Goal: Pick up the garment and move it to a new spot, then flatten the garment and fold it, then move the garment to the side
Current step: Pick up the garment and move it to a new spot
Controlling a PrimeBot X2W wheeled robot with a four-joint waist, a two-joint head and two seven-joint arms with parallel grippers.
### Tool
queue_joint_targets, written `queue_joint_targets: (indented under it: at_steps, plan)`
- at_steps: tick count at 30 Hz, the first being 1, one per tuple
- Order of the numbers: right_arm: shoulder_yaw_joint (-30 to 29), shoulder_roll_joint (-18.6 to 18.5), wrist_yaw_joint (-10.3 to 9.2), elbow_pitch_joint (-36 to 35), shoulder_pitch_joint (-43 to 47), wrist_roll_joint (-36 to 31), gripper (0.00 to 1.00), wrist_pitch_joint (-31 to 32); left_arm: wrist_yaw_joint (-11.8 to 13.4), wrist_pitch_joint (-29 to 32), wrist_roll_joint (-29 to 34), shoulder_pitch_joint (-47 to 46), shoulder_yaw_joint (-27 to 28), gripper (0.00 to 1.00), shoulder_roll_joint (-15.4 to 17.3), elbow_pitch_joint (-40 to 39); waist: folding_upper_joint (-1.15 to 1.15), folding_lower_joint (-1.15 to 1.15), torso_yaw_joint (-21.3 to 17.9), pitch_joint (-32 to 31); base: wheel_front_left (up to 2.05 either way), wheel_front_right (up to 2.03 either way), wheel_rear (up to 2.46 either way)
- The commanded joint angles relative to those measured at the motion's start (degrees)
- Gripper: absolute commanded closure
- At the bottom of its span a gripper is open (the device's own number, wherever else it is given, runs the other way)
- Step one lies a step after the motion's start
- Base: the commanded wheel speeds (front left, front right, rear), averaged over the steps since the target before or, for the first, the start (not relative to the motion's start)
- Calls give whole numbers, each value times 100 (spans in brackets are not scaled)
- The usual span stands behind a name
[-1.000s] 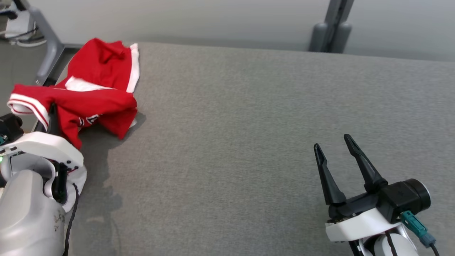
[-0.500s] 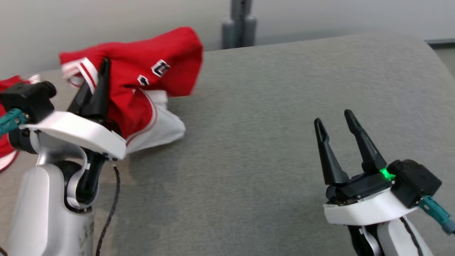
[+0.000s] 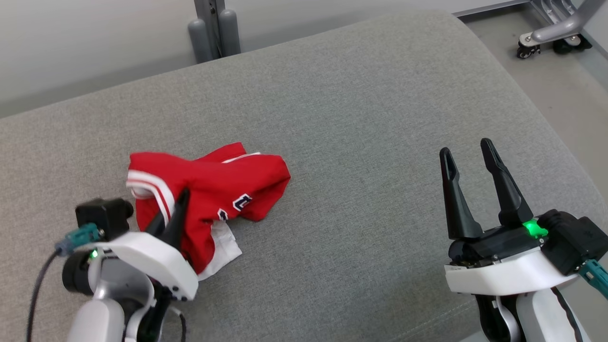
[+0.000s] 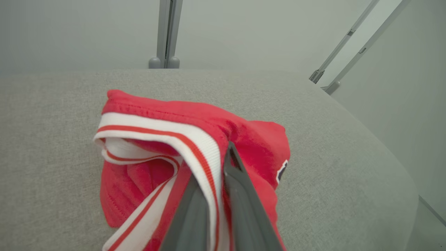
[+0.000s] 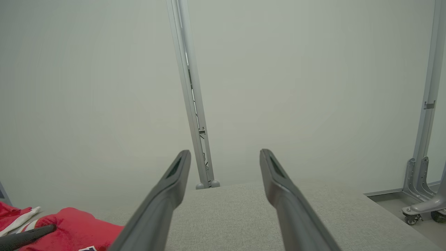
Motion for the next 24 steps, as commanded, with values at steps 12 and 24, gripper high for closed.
queue_joint_targets:
  at_steps: [12,24]
  plan:
    - [-11,-20,3,148,260,-266,0,-28,-282,-1037,536,67,-648,0,-4,1739,0,0,211,-377,0,0,0]
    - [-224,-22,3,153,706,-726,0,-28,-60,-2528,771,482,-822,0,-128,1591,0,0,883,-994,0,0,0]
